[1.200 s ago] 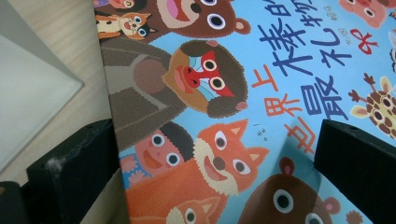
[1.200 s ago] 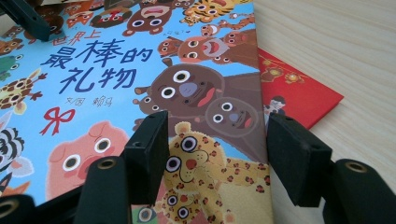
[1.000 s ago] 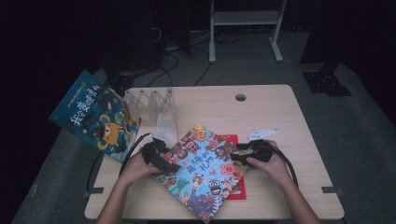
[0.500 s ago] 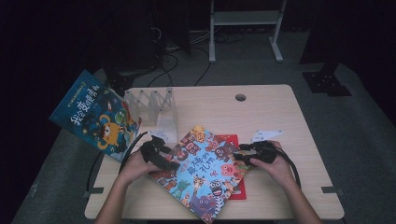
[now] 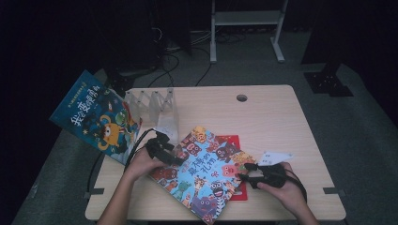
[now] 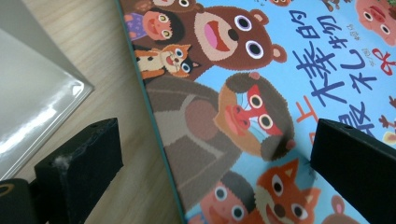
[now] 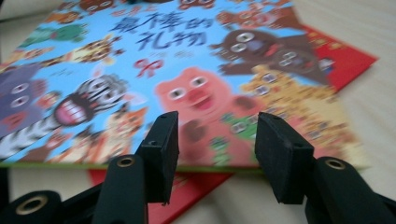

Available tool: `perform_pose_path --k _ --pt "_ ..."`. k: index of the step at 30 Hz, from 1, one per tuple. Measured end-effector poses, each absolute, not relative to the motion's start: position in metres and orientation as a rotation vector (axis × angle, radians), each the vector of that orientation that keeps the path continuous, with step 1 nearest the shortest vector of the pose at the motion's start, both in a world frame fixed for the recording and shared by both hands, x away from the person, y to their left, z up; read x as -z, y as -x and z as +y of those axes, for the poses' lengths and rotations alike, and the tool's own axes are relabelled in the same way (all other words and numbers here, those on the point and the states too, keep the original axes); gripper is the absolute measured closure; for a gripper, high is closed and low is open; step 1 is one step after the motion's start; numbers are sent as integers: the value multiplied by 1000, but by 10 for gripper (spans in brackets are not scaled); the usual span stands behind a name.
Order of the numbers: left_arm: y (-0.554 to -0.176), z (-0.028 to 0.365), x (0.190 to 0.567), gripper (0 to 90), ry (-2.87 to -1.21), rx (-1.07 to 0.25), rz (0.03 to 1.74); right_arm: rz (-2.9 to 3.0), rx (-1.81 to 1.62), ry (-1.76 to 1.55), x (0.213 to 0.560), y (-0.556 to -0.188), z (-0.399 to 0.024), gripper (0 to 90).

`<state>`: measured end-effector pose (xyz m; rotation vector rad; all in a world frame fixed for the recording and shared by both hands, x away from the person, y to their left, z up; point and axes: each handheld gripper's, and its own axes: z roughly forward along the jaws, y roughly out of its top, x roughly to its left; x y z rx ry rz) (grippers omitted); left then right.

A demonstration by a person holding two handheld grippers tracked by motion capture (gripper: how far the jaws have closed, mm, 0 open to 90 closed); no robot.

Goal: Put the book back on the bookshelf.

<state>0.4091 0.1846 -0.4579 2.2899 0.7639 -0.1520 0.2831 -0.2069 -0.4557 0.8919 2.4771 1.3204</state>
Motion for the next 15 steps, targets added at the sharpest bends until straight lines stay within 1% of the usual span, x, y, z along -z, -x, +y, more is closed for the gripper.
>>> perform_pose_path --k 1,3,4,5,7,8,9,10,15 --pt "-409 182 459 13 -2292 176 754 2480 -1333 -870 458 -273 -204 499" --pt "-408 181 459 13 -2289 182 759 2483 -1335 -858 458 -269 -202 502" --pt "-408 180 459 13 -2289 183 752 2486 -1326 -848 457 -266 -200 511" --pt "-407 179 459 13 -2295 189 751 2495 -1319 -830 456 -261 -197 540" --pt "-407 179 459 13 -2297 190 749 2498 -1311 -817 456 -259 -195 554" --pt "-407 178 460 13 -2301 211 745 2507 -1303 -802 455 -257 -191 607" --pt "-407 178 460 13 -2301 211 745 2507 -1303 -802 455 -257 -191 607" --pt "-407 178 460 13 -2298 216 745 2507 -1303 -783 455 -255 -189 667" --pt "-406 175 462 13 -2290 244 733 2537 -1312 -770 454 -252 -185 760"
